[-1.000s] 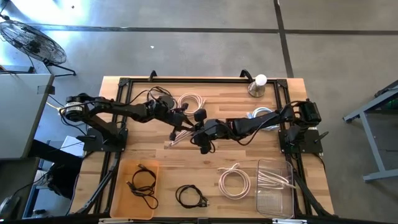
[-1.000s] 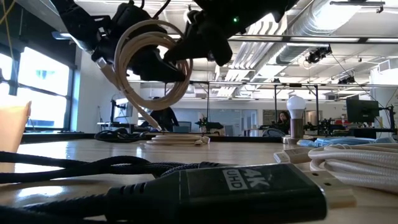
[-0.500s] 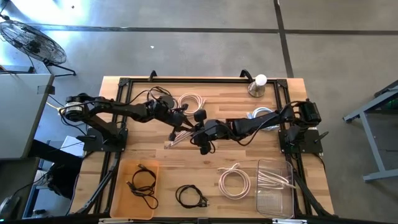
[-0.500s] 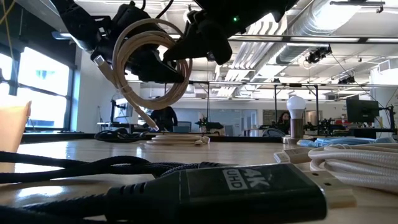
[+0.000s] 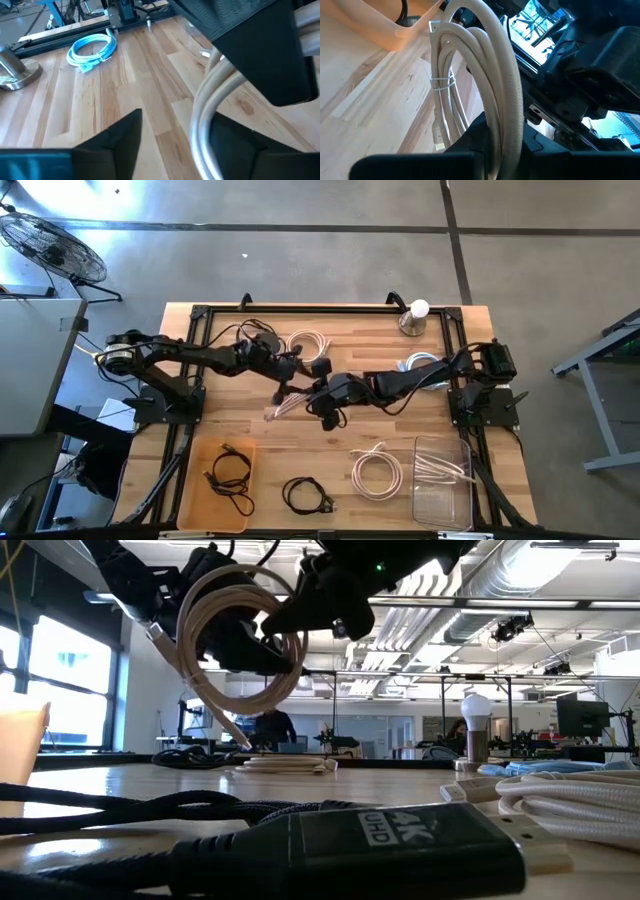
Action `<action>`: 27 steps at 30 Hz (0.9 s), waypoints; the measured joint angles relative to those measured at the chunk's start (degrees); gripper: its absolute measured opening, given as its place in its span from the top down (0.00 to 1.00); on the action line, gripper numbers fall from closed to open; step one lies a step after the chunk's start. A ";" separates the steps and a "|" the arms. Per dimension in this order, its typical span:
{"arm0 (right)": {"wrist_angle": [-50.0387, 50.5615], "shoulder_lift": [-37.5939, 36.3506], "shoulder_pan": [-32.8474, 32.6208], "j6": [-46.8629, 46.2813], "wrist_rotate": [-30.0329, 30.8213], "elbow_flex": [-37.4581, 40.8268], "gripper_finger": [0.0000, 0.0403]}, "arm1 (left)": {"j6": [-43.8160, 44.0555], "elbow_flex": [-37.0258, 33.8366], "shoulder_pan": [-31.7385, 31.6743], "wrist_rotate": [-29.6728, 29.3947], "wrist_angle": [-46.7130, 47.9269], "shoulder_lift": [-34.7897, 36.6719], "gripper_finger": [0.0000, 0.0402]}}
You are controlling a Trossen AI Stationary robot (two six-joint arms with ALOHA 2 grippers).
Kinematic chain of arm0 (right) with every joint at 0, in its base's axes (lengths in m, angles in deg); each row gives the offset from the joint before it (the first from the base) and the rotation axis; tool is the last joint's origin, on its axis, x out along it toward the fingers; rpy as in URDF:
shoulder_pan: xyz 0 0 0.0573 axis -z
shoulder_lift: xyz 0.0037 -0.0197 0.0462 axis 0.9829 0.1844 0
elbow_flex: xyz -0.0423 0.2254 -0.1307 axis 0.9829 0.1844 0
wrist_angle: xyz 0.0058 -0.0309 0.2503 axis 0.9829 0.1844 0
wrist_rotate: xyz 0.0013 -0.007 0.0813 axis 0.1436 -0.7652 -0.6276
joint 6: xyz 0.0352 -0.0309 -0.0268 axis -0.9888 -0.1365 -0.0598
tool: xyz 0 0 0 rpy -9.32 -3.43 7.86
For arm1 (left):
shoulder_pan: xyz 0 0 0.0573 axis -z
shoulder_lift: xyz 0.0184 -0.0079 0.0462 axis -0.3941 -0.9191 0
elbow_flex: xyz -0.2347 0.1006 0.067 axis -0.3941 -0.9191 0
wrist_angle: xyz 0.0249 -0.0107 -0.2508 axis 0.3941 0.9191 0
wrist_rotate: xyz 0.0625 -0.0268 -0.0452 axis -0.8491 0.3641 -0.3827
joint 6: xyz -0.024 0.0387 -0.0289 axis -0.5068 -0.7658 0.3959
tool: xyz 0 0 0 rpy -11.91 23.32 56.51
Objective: Sort HDMI cables
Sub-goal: Put the white HDMI cable into the transparent bin
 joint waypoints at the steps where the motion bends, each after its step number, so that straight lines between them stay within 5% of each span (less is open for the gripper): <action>1: 0.00 -0.02 0.00 0.01 0.00 -0.01 0.92 | -0.01 0.00 -0.01 0.00 -0.20 0.00 0.44; 4: 0.00 -0.07 -0.12 0.19 1.31 -0.02 0.92 | -0.02 0.00 -0.04 0.10 -0.57 0.00 0.39; 11: -1.23 -0.26 -2.74 7.09 15.21 -0.07 0.92 | 0.24 0.00 -0.13 0.85 -0.44 -0.04 0.36; 27: 15.66 -3.58 -8.02 -6.29 17.82 -0.11 0.92 | -1.60 0.00 0.01 1.33 -3.81 -0.04 0.36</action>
